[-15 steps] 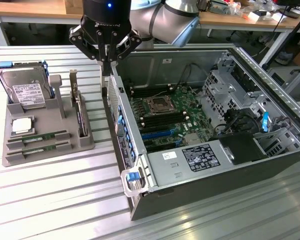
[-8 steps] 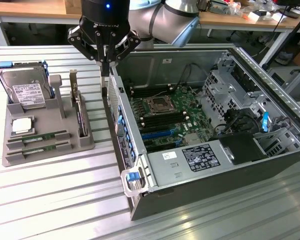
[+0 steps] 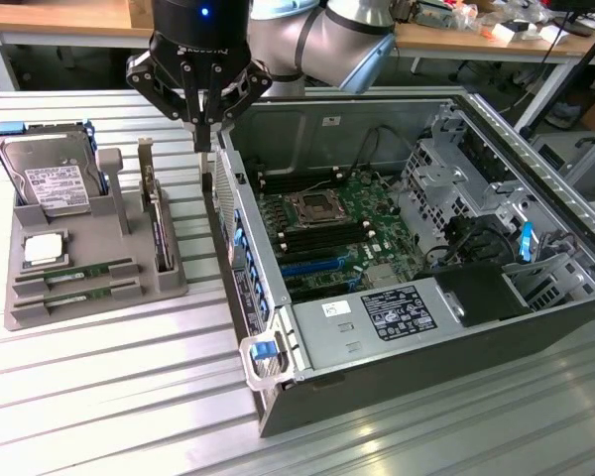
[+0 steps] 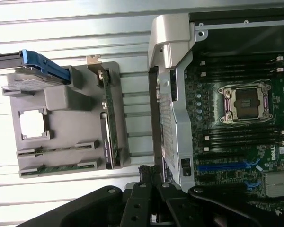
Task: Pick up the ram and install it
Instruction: 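Reach for the ram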
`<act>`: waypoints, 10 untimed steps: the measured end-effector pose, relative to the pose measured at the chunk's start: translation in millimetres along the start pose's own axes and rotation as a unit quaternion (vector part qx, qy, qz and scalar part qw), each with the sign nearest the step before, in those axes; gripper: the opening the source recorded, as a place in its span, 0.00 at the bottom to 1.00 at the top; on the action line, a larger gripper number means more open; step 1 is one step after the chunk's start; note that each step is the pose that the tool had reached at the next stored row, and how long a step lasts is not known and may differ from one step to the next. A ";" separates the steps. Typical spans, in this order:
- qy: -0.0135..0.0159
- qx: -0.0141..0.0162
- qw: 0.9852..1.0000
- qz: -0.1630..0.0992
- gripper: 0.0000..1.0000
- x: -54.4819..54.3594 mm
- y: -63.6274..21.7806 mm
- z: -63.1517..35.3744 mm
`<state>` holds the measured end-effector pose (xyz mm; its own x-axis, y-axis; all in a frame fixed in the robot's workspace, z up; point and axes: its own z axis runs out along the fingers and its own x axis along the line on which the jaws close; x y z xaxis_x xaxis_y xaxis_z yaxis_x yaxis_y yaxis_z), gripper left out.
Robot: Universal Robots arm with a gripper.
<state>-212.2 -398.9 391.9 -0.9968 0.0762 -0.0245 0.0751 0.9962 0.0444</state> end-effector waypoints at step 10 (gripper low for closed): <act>0.000 0.000 1.000 0.000 0.11 7.0 -0.5 -0.1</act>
<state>-219.2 -398.9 391.8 -0.9968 0.0762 -0.0244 0.0750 0.9962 0.0443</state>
